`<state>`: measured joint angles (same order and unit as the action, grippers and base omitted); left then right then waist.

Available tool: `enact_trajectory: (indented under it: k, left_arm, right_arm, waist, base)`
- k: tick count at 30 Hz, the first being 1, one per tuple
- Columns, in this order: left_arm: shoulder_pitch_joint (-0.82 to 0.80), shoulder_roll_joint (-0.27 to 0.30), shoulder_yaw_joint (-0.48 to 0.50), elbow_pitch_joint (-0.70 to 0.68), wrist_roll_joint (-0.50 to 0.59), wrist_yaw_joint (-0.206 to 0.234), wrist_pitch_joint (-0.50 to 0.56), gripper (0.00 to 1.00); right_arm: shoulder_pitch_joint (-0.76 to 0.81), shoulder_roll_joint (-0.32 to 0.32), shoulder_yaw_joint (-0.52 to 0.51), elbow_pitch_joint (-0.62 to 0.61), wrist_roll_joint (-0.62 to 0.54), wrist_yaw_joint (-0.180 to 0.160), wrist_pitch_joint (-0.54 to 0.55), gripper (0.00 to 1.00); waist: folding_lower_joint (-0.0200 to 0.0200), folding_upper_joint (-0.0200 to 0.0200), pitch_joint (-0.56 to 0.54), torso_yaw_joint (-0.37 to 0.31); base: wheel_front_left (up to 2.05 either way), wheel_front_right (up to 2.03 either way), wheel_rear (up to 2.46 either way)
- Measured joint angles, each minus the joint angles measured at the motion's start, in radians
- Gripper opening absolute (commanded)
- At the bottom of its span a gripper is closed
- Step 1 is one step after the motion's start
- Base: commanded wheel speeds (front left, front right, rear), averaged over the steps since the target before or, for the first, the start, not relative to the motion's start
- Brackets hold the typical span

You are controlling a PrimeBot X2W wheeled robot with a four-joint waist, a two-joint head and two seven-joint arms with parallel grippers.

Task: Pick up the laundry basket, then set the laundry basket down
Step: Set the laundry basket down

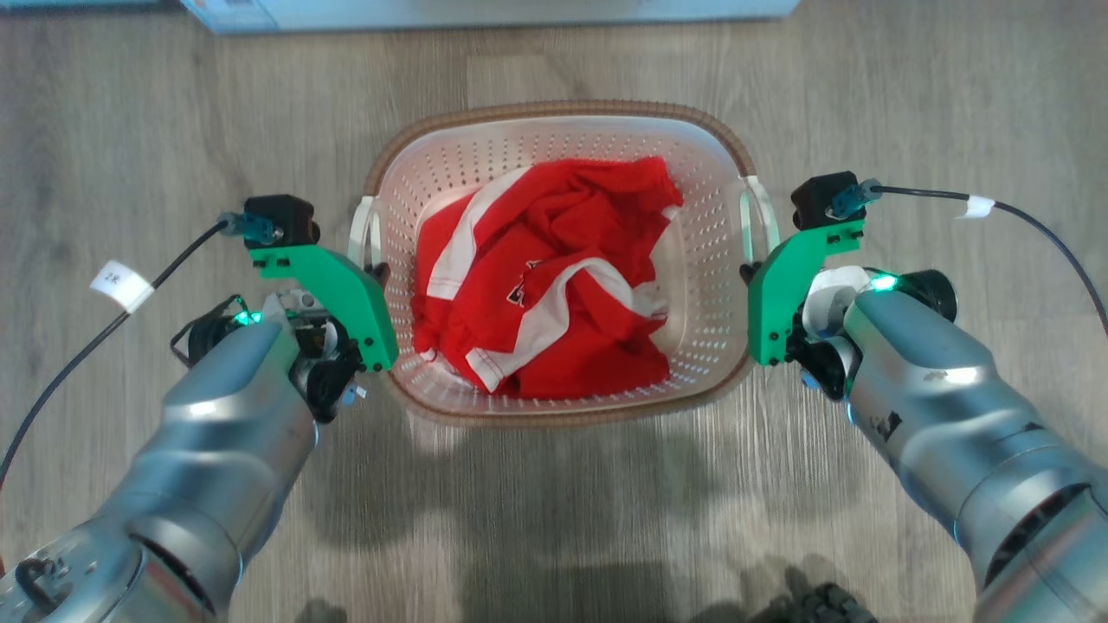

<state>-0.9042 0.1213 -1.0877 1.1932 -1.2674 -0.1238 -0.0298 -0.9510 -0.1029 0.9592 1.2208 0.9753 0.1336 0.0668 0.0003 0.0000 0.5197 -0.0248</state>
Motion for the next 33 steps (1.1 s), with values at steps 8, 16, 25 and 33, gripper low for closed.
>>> enact_trajectory:
  k: [8, 16, 25, 33]
  left_arm:
    - [-0.026, -0.021, -0.006, 0.024, 0.010, 0.000, -0.071, 0.00]
    - [-0.049, -0.038, -0.008, 0.044, 0.016, 0.000, -0.140, 0.00]
    - [-0.097, -0.047, -0.012, 0.046, 0.017, 0.000, -0.183, 0.00]
    - [-0.120, -0.055, -0.029, 0.044, 0.018, 0.000, -0.191, 0.00]
  right_arm:
    - [-0.010, 0.000, 0.002, 0.023, -0.024, 0.000, -0.103, 0.00]
    - [-0.050, -0.003, -0.010, 0.042, -0.041, 0.005, -0.168, 0.00]
    - [-0.085, -0.018, -0.039, 0.042, -0.059, 0.008, -0.190, 0.00]
    - [-0.093, -0.029, -0.072, 0.040, -0.079, 0.009, -0.187, 0.00]
  waist:
    - [-0.0001, 0.0000, 0.100, 0.007]
    - [-0.0002, 0.0000, 0.198, 0.021]
    - [-0.0001, 0.0000, 0.275, 0.028]
    - [-0.0002, 0.0000, 0.323, 0.029]
  base:
    - [0.00, 0.00, 0.00]
    - [0.00, 0.00, 0.00]
    - [0.00, 0.00, 0.00]
    - [0.00, 0.00, 0.00]
